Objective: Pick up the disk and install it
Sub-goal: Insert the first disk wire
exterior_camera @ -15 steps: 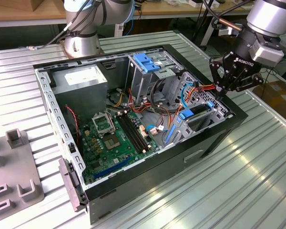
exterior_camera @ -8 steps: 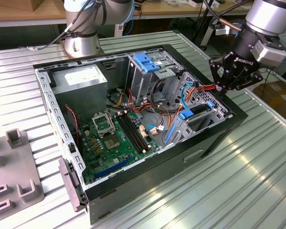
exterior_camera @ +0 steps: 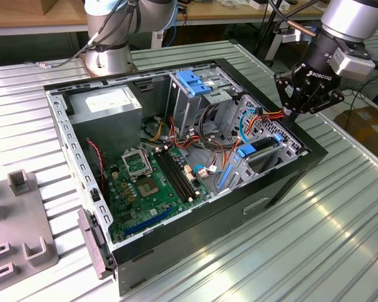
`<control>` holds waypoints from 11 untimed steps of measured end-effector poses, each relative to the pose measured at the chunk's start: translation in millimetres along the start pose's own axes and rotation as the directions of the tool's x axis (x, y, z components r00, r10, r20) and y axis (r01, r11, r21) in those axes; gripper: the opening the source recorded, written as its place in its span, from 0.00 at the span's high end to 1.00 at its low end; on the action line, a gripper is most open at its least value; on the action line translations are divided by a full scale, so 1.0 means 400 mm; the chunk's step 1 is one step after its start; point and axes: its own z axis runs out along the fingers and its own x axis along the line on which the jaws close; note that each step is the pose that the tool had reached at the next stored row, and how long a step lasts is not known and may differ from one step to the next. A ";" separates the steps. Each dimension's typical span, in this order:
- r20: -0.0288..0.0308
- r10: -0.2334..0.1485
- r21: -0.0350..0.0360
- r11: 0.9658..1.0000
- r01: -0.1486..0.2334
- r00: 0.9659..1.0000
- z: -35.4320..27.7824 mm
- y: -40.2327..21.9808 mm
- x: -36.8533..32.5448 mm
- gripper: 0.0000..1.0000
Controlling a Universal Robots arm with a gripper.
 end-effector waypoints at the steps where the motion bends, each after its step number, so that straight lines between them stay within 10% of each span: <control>1: -0.001 0.000 0.001 1.000 0.000 1.000 0.000 -0.002 0.000 0.89; 3: -0.009 -0.001 0.007 1.000 0.001 1.000 0.000 -0.004 -0.002 0.89; 7: -0.057 -0.009 0.047 0.999 0.012 0.998 -0.001 -0.007 -0.005 0.89; 11: -0.071 -0.007 0.064 0.998 0.012 0.997 -0.002 -0.020 -0.016 0.89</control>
